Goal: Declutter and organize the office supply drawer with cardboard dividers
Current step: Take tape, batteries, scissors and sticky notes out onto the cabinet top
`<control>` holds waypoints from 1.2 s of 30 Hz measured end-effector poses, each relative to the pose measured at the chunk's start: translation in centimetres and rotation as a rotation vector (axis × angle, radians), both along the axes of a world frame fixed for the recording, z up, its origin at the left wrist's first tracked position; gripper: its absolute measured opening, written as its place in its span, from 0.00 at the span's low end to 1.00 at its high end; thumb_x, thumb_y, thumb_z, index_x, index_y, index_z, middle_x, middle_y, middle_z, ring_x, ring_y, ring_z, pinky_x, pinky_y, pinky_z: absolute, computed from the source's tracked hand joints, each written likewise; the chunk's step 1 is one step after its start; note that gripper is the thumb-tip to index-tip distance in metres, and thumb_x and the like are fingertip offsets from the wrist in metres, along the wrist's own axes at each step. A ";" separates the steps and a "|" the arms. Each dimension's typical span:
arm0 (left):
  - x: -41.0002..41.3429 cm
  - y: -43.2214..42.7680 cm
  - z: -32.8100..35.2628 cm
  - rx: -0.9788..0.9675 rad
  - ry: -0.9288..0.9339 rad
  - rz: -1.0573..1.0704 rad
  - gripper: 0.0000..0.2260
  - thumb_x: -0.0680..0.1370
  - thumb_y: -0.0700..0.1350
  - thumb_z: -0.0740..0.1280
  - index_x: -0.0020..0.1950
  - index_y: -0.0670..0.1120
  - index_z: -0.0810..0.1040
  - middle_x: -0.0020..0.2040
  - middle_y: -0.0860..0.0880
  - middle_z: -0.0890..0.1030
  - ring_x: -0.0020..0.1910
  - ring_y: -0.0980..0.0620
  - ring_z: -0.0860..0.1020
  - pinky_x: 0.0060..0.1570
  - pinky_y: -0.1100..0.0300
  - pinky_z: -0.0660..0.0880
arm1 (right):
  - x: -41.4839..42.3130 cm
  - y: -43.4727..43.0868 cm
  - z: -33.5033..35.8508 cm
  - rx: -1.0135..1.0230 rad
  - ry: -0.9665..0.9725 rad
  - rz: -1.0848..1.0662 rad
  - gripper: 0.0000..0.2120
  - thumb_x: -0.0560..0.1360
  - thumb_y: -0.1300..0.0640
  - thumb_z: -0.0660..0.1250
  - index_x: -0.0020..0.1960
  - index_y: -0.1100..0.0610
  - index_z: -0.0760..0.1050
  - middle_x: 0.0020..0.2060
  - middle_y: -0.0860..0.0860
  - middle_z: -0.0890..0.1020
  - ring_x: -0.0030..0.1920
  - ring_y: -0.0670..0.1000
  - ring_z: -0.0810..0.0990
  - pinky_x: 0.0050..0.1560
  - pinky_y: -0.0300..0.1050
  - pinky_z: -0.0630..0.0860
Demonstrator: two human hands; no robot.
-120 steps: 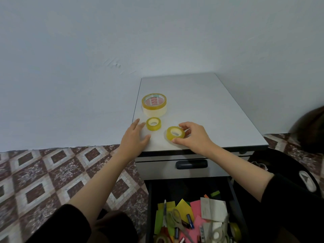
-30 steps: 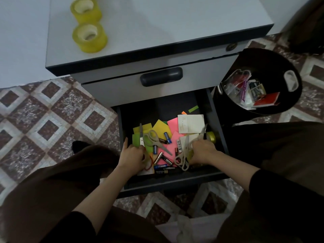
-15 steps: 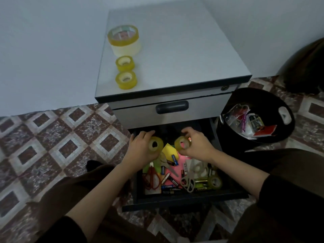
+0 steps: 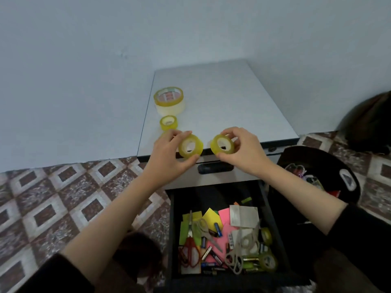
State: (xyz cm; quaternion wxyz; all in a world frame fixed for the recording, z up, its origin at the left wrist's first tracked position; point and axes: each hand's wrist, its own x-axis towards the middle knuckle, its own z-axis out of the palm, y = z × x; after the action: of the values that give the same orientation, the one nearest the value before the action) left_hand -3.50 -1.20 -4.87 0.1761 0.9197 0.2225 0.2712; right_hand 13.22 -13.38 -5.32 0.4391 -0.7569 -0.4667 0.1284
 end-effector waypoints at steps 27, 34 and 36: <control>4.2 5.0 0.0 0.020 0.240 -0.029 0.34 0.70 0.52 0.72 0.72 0.47 0.63 0.66 0.47 0.72 0.63 0.48 0.70 0.65 0.51 0.64 | 3.4 4.2 -0.3 -0.138 -0.117 0.018 0.33 0.66 0.54 0.74 0.68 0.52 0.66 0.57 0.50 0.76 0.52 0.47 0.71 0.51 0.42 0.70; 3.6 4.5 0.2 0.023 0.242 0.002 0.32 0.71 0.51 0.72 0.71 0.47 0.65 0.66 0.47 0.71 0.66 0.48 0.68 0.66 0.51 0.64 | 3.3 4.2 -0.4 -0.163 -0.162 0.025 0.33 0.66 0.53 0.74 0.68 0.52 0.66 0.57 0.49 0.77 0.55 0.48 0.70 0.49 0.41 0.66; 3.5 4.5 0.2 0.017 0.274 0.023 0.31 0.71 0.52 0.72 0.71 0.47 0.65 0.66 0.47 0.72 0.66 0.48 0.68 0.67 0.50 0.63 | 3.2 4.3 -0.4 -0.175 -0.163 0.028 0.33 0.66 0.52 0.74 0.69 0.51 0.65 0.57 0.49 0.76 0.55 0.48 0.70 0.48 0.40 0.66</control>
State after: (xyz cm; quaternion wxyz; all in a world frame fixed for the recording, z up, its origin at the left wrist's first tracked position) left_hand -0.03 3.31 -4.67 0.1333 0.9470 0.2526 0.1471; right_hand 16.40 -9.04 -5.67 0.3301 -0.7937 -0.4984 0.1129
